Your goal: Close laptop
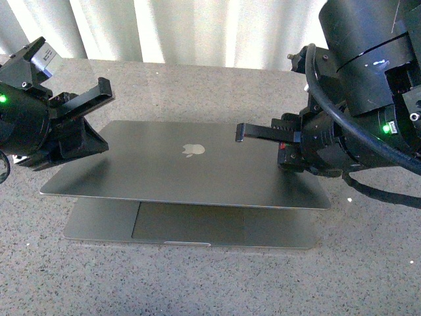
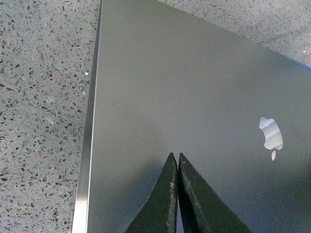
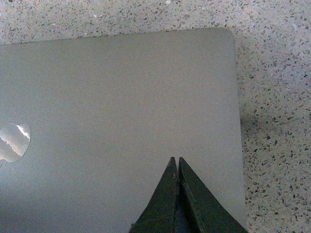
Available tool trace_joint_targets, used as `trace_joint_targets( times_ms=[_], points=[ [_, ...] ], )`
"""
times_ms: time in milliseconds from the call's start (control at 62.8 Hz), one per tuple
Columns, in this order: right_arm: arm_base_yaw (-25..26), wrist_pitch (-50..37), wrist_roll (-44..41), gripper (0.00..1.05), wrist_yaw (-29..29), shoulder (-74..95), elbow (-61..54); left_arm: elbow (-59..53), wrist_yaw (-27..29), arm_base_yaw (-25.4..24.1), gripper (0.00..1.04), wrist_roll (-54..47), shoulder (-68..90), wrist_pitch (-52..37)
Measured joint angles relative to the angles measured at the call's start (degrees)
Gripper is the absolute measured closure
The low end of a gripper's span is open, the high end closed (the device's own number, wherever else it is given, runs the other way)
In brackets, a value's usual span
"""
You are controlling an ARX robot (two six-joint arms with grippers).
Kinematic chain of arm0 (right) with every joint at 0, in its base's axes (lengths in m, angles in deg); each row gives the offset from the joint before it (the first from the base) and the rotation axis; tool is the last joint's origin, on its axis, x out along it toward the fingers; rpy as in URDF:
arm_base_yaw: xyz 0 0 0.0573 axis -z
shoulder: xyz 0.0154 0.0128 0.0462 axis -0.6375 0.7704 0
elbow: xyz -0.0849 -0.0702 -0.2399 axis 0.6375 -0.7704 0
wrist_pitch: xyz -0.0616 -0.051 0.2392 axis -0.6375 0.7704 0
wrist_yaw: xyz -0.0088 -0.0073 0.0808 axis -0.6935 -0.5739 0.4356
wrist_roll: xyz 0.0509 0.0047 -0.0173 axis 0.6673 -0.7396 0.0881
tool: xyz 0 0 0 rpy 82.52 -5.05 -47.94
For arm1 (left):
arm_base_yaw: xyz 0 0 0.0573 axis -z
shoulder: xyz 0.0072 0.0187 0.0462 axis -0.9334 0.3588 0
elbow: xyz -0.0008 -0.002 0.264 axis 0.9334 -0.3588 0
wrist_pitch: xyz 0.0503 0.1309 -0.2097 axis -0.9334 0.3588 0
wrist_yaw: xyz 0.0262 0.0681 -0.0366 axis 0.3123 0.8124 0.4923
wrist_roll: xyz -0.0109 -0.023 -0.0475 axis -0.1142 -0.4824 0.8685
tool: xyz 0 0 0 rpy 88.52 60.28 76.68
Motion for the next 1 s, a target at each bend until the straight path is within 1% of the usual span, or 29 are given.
trace_joint_targets(
  times_ms=[1003],
  points=[
    [-0.63, -2.69, 1.64, 1.04, 1.38, 3.21, -0.87, -1.16, -0.42, -0.59, 1.01, 0.68, 3.04, -3.41]
  ],
)
